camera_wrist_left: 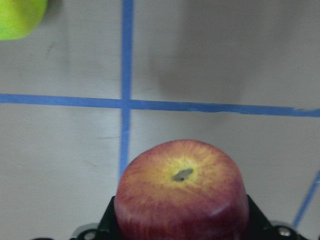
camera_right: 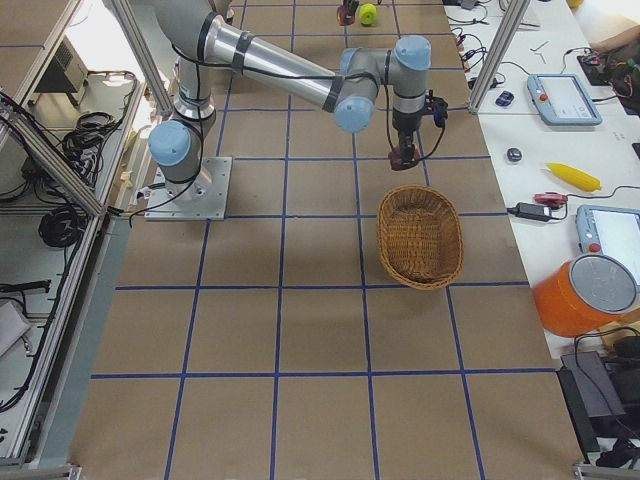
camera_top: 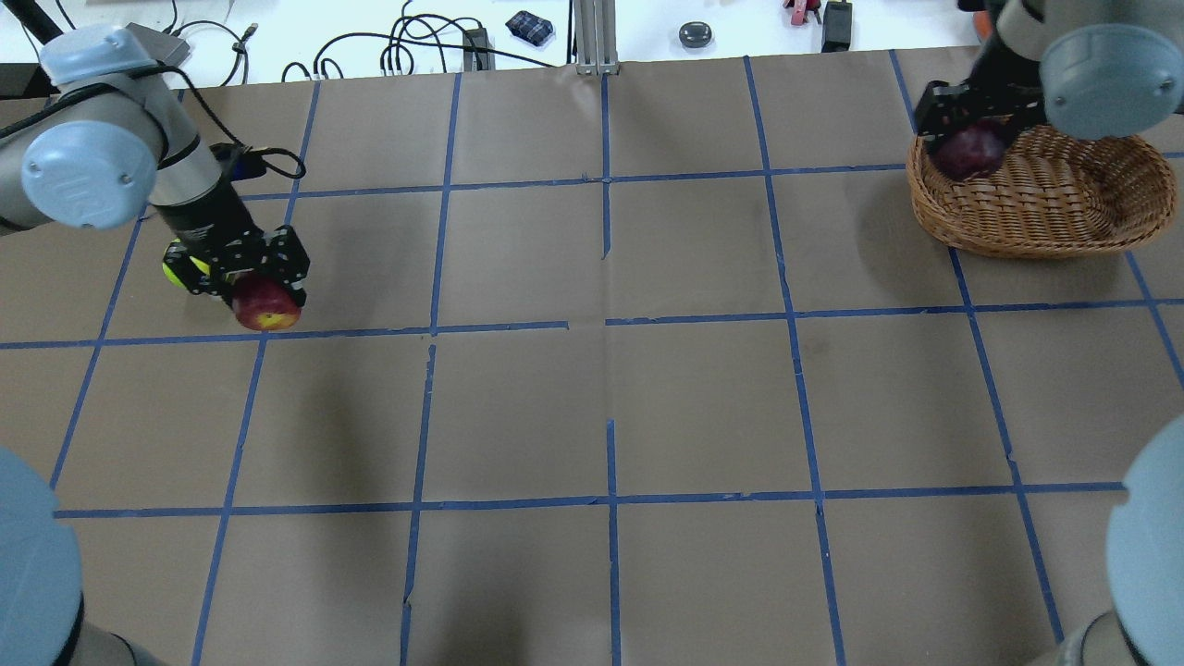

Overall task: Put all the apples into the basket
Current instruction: 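Release the red apple into the basket while left carries second apple centerward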

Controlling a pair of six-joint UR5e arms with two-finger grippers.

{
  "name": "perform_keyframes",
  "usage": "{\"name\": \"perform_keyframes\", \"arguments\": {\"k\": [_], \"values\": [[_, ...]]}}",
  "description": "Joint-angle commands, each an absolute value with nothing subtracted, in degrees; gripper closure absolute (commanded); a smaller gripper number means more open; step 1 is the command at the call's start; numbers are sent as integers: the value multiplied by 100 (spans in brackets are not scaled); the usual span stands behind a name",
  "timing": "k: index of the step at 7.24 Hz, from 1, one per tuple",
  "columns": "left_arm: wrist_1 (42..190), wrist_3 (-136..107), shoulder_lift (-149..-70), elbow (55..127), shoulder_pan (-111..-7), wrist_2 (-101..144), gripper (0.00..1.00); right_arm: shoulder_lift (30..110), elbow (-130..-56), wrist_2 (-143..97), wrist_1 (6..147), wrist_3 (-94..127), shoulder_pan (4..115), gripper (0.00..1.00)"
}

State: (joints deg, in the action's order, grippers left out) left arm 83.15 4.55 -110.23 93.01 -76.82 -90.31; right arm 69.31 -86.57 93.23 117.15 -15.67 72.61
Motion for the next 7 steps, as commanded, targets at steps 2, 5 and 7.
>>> {"name": "perform_keyframes", "arguments": {"k": [2,5,7], "values": [[7660,-2407,-11231,9210,-9338,-8737,88,5796,-8298,9360,13039,-2783,6269,100],[6271,-4195,-11784,9272,-10500,-8151,87,5363,-8139,9360,13313,-2910,6047,96],[5742,-4622,-12215,9290,-10818,-8121,69,5230,-8130,9352,13386,-2961,5899,63]]}}
